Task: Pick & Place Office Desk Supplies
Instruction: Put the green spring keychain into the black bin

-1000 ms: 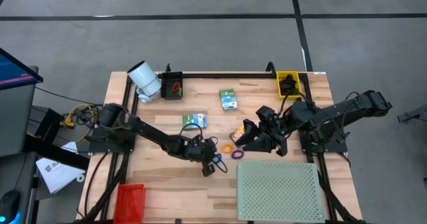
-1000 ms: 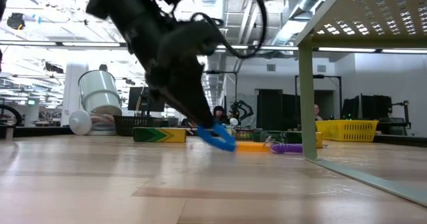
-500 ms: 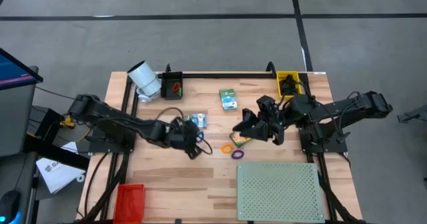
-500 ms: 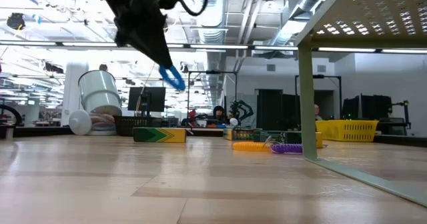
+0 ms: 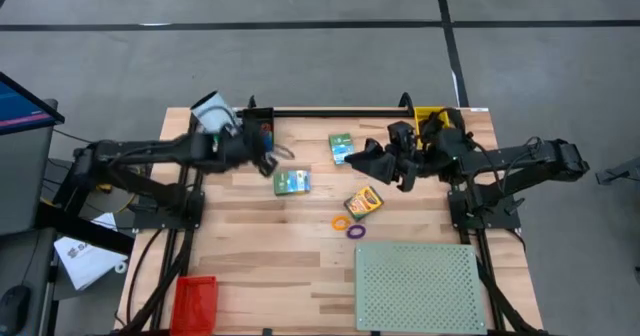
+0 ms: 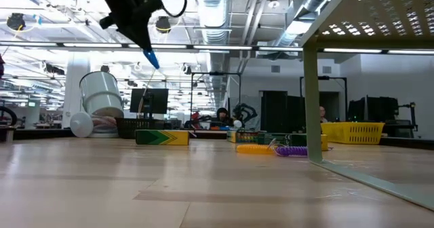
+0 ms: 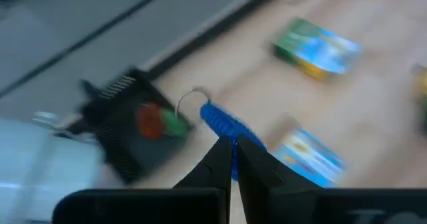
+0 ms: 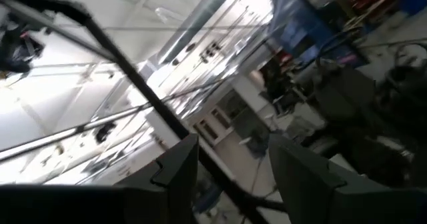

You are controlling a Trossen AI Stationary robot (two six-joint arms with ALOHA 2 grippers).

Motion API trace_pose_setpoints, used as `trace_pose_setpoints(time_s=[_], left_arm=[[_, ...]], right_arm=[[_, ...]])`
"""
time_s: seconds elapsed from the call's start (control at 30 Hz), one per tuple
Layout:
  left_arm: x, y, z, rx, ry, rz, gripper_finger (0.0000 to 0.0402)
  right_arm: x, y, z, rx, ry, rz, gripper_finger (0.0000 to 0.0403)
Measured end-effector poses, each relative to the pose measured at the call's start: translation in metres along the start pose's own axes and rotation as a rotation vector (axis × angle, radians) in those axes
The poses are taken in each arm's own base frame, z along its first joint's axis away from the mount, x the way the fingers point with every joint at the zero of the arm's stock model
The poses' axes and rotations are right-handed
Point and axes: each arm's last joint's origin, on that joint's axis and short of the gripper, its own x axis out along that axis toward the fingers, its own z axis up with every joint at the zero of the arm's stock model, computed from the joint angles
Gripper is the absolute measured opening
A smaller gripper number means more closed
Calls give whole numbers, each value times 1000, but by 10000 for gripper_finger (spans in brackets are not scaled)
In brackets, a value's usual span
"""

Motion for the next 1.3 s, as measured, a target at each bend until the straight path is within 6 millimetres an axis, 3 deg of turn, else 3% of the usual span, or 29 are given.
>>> trace_pose_setpoints(time_s=[0.2, 0.37, 0.57, 0.67, 0.9, 1.1, 1.3], left_arm=[[28, 54, 23, -11, 7, 190, 3], [58, 90, 39, -61, 22, 217, 3], [99, 120, 39, -108, 126, 210, 3], [119, 124, 34, -113, 203, 174, 3], [156, 113, 24, -14, 291, 141, 3], [174, 103, 15, 53, 359, 125, 3], [177, 100, 13, 72, 367, 121, 3]], right_arm=[[-1, -6, 7, -26, -69, -61, 179], [-1, -7, 8, -36, -114, -103, 179], [-1, -8, 9, -38, -160, -148, 179], [-1, -8, 9, -41, -179, -167, 179], [-1, -9, 10, -44, -200, -188, 179], [-1, -9, 10, -44, -204, -193, 179], [-1, -9, 10, -44, -204, -193, 179]])
